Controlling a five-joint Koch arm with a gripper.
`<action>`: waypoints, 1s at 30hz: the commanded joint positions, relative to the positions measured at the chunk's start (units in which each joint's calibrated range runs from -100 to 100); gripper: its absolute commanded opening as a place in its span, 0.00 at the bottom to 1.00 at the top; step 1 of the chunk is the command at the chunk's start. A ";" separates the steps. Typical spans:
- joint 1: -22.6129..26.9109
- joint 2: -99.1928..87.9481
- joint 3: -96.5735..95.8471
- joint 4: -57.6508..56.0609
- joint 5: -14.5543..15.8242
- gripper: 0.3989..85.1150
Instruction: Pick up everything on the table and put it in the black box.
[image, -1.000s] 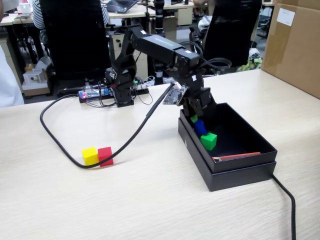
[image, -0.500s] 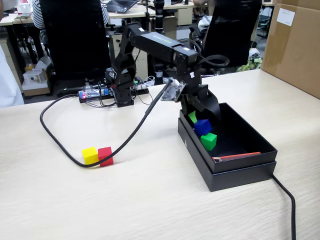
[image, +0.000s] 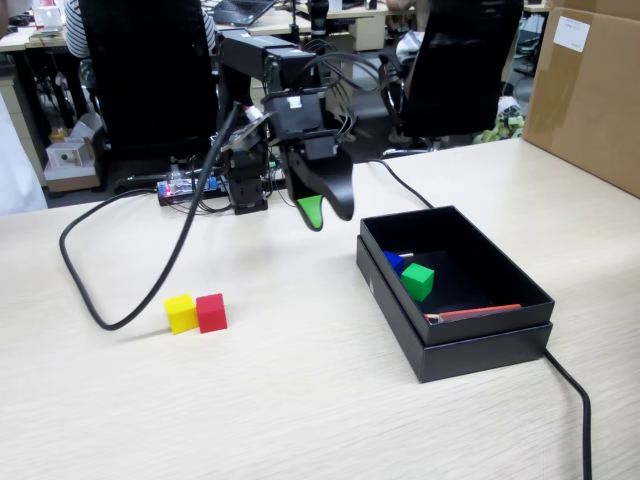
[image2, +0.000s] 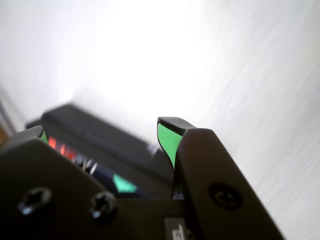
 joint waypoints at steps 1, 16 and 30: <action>-3.47 -4.22 -1.51 -0.21 -2.20 0.55; -12.31 12.88 -1.60 0.48 -4.84 0.57; -13.92 25.50 4.75 0.48 -6.20 0.52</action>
